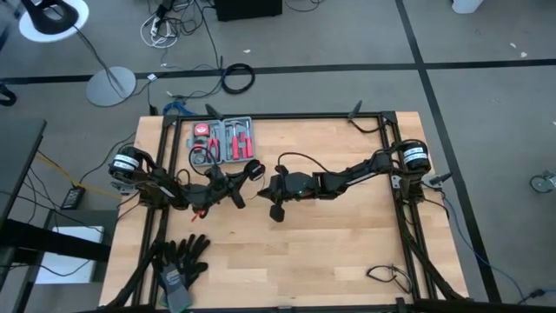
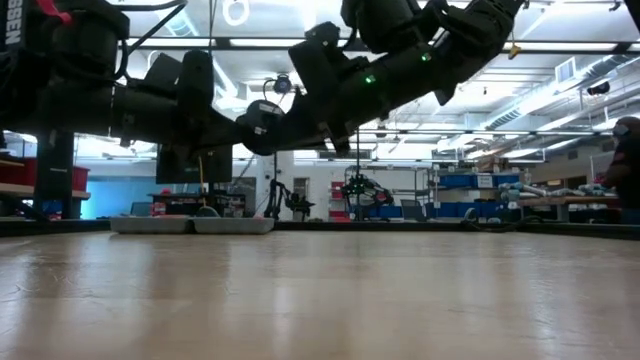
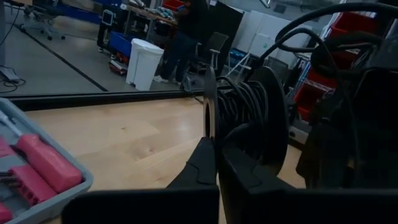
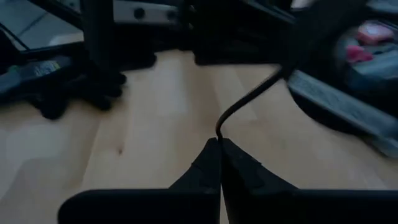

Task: Coil cords
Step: Coil the black wire onto the spool

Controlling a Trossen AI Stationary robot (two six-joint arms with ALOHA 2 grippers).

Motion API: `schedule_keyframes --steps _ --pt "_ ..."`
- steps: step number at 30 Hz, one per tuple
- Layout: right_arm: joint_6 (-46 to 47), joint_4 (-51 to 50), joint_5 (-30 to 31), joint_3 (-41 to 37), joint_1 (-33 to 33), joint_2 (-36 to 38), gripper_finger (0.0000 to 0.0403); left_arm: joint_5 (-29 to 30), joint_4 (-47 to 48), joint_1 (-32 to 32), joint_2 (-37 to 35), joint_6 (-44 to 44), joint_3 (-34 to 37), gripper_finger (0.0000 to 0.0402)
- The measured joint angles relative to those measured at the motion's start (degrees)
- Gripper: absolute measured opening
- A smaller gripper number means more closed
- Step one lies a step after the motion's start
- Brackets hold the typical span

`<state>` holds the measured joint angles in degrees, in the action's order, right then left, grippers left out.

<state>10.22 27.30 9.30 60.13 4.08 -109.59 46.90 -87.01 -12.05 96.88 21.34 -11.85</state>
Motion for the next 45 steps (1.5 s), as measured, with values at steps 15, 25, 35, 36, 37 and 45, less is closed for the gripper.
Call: schedule_keyframes --steps 15,25,35,36,37,45 --pt "-1.3 -12.0 -6.8 13.2 1.0 -12.1 0.0000 -0.5 1.7 0.0 0.0 -0.1 -2.5 0.0000" --pt "3.3 -30.3 3.7 13.2 1.0 -9.8 0.0000 -5.2 -1.3 -0.1 0.0 0.0 -1.6 0.0000" --pt "4.5 -48.0 14.5 13.0 -1.0 0.0 0.0000 -6.5 2.3 -2.9 0.0 0.9 -0.2 0.0000" --pt "4.1 -48.2 14.5 13.0 -1.5 0.8 0.0000 -6.7 3.5 -3.1 0.0 0.7 -0.3 0.0000" --pt "3.9 -48.1 14.5 13.0 -2.1 1.5 0.0000 -6.7 5.0 -3.2 0.0 0.7 -0.4 0.0000" --pt "2.7 -45.1 11.4 13.0 -3.6 7.0 0.0000 -5.4 14.9 -3.3 0.0 1.4 -3.5 0.0000"
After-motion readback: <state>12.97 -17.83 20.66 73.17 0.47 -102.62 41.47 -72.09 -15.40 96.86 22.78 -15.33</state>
